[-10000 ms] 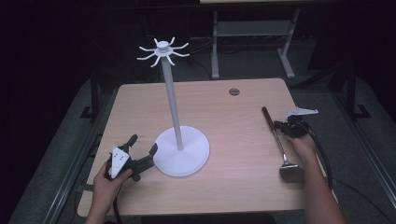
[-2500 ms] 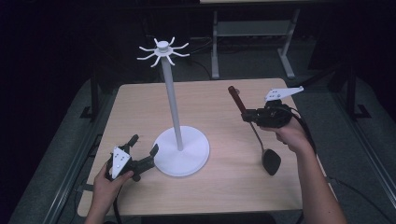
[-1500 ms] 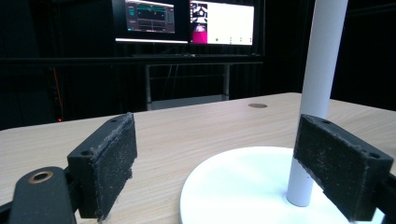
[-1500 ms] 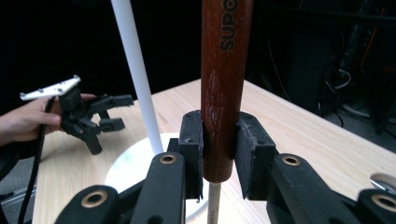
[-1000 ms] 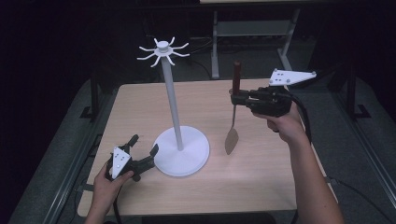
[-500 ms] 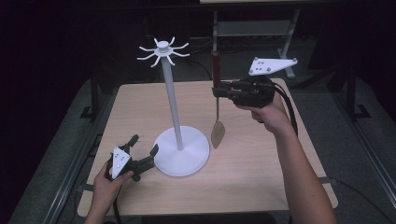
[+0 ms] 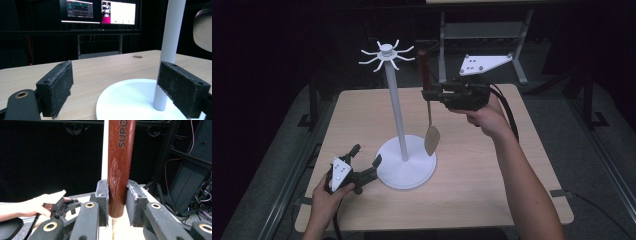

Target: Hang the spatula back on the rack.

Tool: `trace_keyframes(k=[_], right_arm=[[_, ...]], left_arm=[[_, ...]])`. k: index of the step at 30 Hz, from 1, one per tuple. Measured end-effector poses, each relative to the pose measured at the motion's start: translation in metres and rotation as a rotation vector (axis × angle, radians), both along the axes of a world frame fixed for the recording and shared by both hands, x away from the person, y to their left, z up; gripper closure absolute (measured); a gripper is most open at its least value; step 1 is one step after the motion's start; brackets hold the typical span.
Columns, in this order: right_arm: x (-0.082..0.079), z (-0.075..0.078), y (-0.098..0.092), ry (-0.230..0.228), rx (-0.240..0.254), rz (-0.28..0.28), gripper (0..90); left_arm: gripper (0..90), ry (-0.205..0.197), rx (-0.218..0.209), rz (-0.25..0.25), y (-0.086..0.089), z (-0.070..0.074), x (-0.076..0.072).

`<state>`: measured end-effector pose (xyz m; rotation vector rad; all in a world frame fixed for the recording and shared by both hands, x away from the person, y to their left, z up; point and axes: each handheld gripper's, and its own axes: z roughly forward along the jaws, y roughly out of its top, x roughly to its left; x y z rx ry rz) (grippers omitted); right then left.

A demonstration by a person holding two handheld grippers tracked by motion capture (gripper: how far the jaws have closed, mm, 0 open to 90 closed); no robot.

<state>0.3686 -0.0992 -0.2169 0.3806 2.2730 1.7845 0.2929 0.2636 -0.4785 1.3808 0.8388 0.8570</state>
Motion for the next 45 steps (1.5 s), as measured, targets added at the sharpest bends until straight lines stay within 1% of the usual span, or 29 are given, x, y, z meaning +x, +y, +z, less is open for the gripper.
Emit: trace_keyframes(k=[5,6,9,11,15,17,18,19,21,23,24,28,36,45], right_arm=[[0.002,0.002,0.007,-0.006,-0.005,0.013,73.7],[0.003,0.002,0.008,-0.005,-0.007,0.013,73.7],[0.005,0.002,0.014,-0.001,-0.008,0.016,73.7],[0.007,0.002,0.018,-0.001,-0.016,0.015,73.6],[0.009,0.002,0.026,0.001,-0.027,0.014,73.4],[0.010,0.000,0.029,0.002,-0.040,0.007,72.4],[0.010,0.000,0.030,0.004,-0.041,0.004,72.0],[0.011,0.000,0.029,0.005,-0.024,0.011,70.5],[0.010,0.001,0.026,0.010,-0.006,0.010,67.0],[0.009,0.001,0.023,0.017,-0.012,0.011,61.9],[0.009,0.000,0.020,0.019,-0.017,0.004,59.9],[0.008,-0.008,0.008,0.045,0.003,-0.009,54.2],[0.008,-0.031,-0.017,0.077,-0.022,-0.060,49.2],[0.008,-0.063,-0.047,0.130,-0.052,-0.161,41.4]], left_arm=[[12.6,0.000,-0.001,0.000,0.000,0.000,0.000],[12.6,0.003,0.006,0.001,0.001,0.000,0.000],[12.6,-0.004,-0.003,-0.003,0.000,0.000,0.000],[12.6,-0.008,-0.001,-0.003,0.000,0.000,0.000],[12.6,-0.003,0.001,-0.001,0.000,0.000,0.000],[12.6,-0.002,0.001,-0.001,0.000,0.000,0.000],[12.6,-0.003,-0.003,-0.003,0.000,0.000,0.000],[12.6,-0.004,-0.002,-0.003,0.000,0.000,0.000],[12.6,-0.005,-0.002,-0.003,0.000,0.000,0.000],[12.6,-0.005,-0.001,-0.004,0.000,0.000,0.000],[12.6,-0.005,-0.003,-0.003,0.000,0.000,0.000],[12.6,-0.003,-0.002,-0.001,0.000,0.000,0.000],[12.6,-0.004,-0.005,0.002,0.000,0.000,0.001],[12.6,-0.004,-0.005,0.004,0.000,0.000,0.001]])
